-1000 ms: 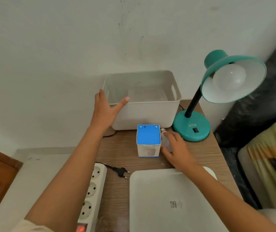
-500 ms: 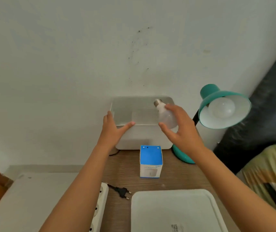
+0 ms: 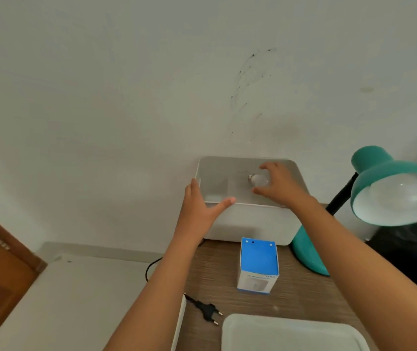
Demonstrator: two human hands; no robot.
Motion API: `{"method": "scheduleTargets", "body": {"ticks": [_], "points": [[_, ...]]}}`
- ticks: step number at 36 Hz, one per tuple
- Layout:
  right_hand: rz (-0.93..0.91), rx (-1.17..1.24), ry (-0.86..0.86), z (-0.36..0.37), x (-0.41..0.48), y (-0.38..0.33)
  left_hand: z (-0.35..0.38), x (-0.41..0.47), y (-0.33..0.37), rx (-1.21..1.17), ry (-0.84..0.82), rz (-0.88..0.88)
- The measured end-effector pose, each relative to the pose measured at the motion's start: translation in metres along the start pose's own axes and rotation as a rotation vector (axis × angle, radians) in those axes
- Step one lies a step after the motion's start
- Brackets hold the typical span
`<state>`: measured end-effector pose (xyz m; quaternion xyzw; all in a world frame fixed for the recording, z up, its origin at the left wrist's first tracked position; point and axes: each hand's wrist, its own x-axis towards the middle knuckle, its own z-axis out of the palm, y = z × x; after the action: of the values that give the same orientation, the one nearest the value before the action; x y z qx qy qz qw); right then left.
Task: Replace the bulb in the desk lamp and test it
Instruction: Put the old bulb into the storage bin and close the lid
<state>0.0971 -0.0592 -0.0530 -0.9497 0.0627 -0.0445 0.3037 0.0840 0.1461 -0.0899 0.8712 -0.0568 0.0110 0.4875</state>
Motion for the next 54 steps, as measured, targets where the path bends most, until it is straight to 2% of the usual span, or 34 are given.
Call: {"method": "scheduleTargets", "body": {"ticks": [3,5,14,22,28,35,39,42,50,54], "points": [[0.016,-0.061,0.135,-0.001,0.0,0.001,0.001,0.0,-0.001,0.001,0.002,0.002],[0.013,-0.077,0.161,-0.002,0.002,0.002,0.001,0.0,-0.002,0.003,0.003,0.005],[0.045,-0.034,0.192,-0.001,0.014,-0.002,0.002,0.0,-0.002,0.014,-0.008,-0.006],[0.052,-0.103,0.119,-0.006,0.014,-0.008,0.001,-0.001,-0.001,0.028,-0.015,-0.004],[0.065,-0.033,0.11,-0.021,-0.01,-0.015,-0.007,-0.005,0.009,0.101,-0.047,0.001],[0.061,0.06,0.147,-0.038,-0.086,-0.02,-0.021,-0.034,0.032,0.176,0.003,0.067],[0.053,0.041,0.191,-0.03,-0.159,-0.014,-0.025,-0.081,0.033,0.156,0.063,0.133],[0.128,0.054,0.19,-0.017,-0.215,0.006,-0.018,-0.132,0.017,0.107,0.053,0.157],[0.436,0.008,0.084,0.029,-0.341,0.071,0.019,-0.266,-0.06,0.165,-0.149,-0.064],[0.485,-0.005,0.065,0.053,-0.369,0.098,0.032,-0.296,-0.079,0.227,-0.206,-0.146]]}}
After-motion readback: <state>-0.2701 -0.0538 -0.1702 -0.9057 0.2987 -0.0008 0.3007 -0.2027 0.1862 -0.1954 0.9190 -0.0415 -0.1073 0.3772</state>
